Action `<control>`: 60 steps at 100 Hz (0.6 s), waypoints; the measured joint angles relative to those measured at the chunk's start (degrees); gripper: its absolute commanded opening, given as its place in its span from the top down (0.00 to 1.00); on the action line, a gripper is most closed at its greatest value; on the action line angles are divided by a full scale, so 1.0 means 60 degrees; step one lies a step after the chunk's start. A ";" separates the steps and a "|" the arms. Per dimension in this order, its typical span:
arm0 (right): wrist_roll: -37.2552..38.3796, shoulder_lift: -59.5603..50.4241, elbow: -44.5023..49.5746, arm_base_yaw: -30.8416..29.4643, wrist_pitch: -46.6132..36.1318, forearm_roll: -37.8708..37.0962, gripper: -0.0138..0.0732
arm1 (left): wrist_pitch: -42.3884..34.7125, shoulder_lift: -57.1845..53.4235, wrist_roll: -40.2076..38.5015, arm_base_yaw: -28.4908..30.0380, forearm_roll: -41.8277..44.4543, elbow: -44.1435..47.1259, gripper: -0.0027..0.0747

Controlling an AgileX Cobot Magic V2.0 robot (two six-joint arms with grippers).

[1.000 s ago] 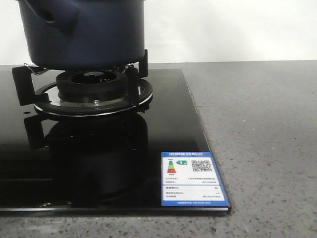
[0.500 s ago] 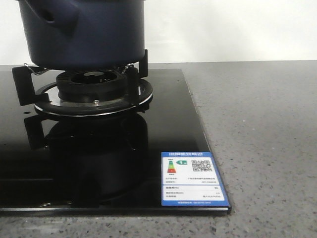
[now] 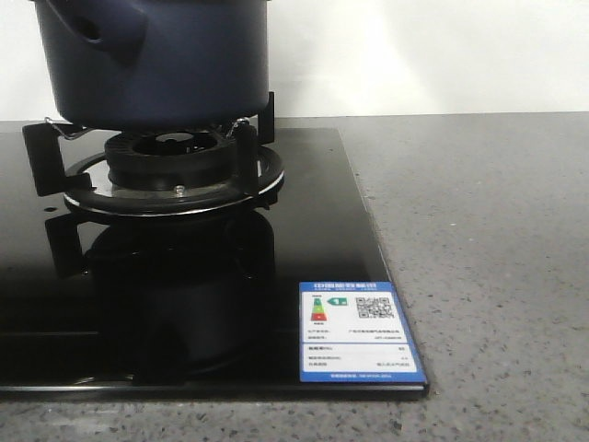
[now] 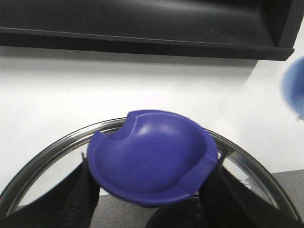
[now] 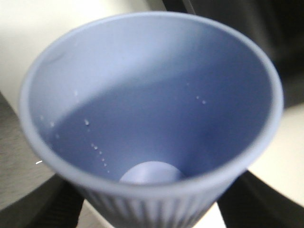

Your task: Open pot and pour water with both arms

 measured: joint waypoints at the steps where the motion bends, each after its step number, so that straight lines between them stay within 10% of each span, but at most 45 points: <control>1: 0.0055 -0.0077 0.0000 -0.0018 0.0043 0.0115 0.48 | 0.0000 0.0000 0.0000 0.0000 0.0000 0.0000 0.54; 19: 0.2264 -0.1540 0.0765 -0.0901 -0.0583 0.2060 0.48 | 0.0000 0.0000 0.0000 0.0000 0.0000 0.0000 0.54; 60: 0.6830 -0.5169 0.5806 -0.3755 -0.3705 0.1447 0.48 | 0.0000 0.0000 0.0000 0.0000 0.0000 0.0000 0.54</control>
